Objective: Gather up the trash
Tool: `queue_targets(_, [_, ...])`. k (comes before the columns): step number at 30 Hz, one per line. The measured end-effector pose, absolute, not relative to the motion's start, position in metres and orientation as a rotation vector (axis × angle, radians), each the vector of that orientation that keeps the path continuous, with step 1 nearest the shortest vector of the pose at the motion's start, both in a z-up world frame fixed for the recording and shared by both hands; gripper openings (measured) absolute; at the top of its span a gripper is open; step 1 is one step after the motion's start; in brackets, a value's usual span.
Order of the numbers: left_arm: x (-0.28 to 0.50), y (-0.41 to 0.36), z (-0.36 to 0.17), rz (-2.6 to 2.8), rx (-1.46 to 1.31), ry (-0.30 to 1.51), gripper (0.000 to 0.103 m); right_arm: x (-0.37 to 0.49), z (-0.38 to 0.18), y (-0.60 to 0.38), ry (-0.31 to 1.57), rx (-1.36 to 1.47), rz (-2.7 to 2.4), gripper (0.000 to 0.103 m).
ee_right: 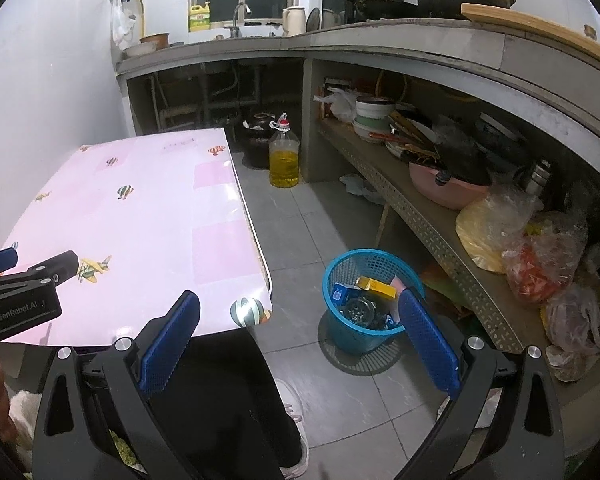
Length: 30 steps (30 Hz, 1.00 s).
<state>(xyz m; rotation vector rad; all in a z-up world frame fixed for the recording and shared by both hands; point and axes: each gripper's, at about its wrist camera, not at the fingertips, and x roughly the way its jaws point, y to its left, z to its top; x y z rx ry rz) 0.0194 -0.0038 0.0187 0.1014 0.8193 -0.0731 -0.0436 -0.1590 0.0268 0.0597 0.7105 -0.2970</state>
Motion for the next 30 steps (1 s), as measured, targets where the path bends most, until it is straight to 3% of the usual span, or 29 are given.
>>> queue_targets(30, [0.015,-0.009,0.010,-0.099,0.116,0.855,0.094,-0.044,0.027,-0.180,0.764,0.032,-0.356,0.097])
